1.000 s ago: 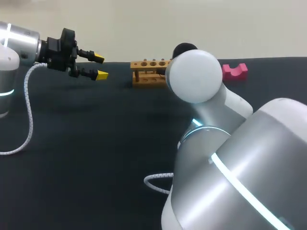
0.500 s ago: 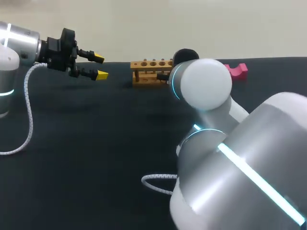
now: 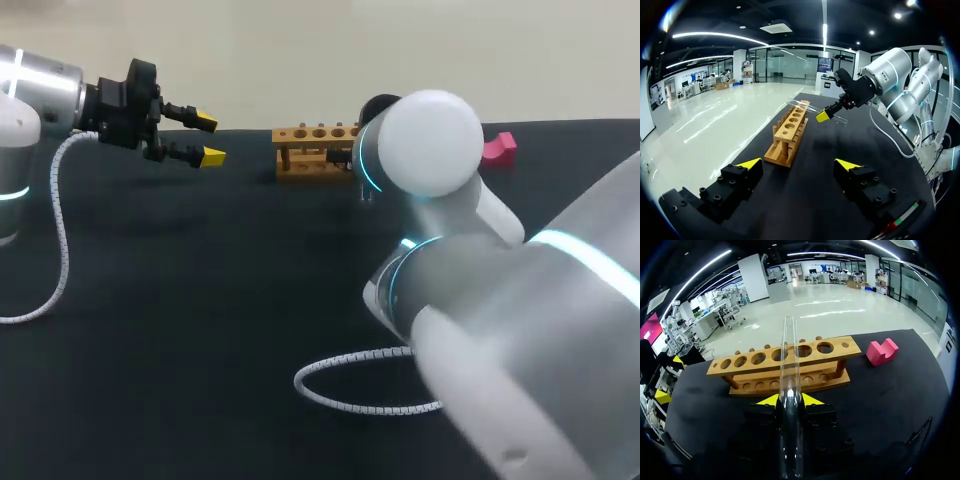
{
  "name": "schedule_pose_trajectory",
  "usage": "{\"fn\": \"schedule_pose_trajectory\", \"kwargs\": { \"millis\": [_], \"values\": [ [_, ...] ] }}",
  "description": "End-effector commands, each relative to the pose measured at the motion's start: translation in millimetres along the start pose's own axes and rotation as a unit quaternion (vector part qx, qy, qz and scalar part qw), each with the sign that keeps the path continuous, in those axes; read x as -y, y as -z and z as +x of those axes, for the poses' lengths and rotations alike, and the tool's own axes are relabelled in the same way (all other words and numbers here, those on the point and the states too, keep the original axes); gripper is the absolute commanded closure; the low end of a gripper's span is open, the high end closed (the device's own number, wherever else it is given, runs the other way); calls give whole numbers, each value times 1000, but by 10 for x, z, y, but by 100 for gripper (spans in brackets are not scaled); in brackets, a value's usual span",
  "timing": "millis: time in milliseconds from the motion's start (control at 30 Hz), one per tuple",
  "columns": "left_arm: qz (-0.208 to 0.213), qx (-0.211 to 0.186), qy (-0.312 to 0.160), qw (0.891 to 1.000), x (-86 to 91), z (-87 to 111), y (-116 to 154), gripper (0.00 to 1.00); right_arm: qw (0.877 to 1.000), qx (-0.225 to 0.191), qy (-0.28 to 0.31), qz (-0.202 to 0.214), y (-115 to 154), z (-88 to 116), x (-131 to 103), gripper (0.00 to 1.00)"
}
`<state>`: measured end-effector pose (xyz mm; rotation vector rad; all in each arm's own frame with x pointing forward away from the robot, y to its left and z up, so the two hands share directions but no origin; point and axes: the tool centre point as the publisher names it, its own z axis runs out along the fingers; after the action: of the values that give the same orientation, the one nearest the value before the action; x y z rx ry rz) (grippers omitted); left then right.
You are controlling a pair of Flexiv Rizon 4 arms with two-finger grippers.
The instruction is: Grasp the test tube, adjust it, and insert it.
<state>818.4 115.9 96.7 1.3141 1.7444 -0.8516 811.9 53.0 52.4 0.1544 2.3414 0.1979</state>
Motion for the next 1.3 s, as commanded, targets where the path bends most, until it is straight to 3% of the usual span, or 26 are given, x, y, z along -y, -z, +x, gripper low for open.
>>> {"fn": "schedule_pose_trajectory", "kwargs": {
  "millis": [33,367,600,1300],
  "values": [
    [-1,2,-1,1000,9,11,0,0,998,-61,-3,-2,-56,-41,3,100],
    [-1,2,-1,1000,9,11,0,0,994,-111,-14,-17,-177,9,-5,100],
    [-1,2,-1,1000,9,11,0,0,990,-141,-25,-4,-247,16,14,100],
    [-1,2,-1,1000,9,11,0,0,989,-143,-36,1,-197,49,23,100]
  ]
}}
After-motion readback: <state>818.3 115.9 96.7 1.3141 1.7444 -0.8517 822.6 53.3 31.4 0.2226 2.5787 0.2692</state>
